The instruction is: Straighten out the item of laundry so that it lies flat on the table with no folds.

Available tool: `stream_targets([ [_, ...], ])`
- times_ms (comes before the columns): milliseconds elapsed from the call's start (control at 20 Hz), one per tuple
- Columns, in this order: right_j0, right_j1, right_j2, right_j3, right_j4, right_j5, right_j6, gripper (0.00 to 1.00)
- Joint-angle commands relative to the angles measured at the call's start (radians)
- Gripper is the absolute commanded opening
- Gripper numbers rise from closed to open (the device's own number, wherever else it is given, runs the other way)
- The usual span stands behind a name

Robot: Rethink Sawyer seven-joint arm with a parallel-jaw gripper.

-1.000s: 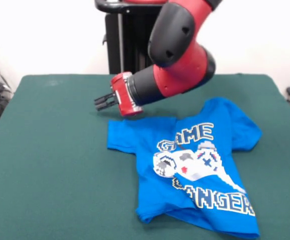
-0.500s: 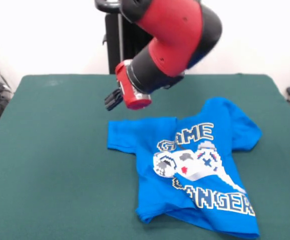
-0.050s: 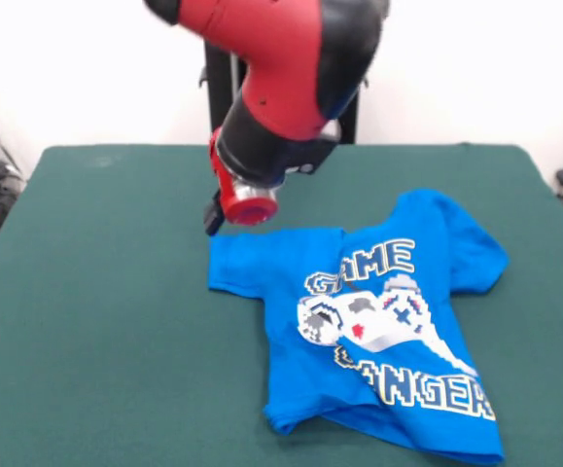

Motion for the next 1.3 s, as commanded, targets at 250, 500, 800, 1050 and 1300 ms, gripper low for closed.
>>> stream_targets([
  [250, -0.113, 0.070, 0.414, 0.153, 0.044, -0.154, -0.194, 0.00],
  [500, -0.134, 0.068, 0.449, 0.161, 0.020, -0.136, -0.156, 0.00],
  [800, -0.104, 0.119, 0.385, 0.119, -0.040, -0.132, -0.115, 0.00],
  [1050, 0.049, 0.214, 0.191, 0.008, -0.125, -0.122, 0.052, 0.00],
  [1300, 0.284, 0.411, -0.088, -0.192, -0.177, 0.002, 0.327, 0.00],
])
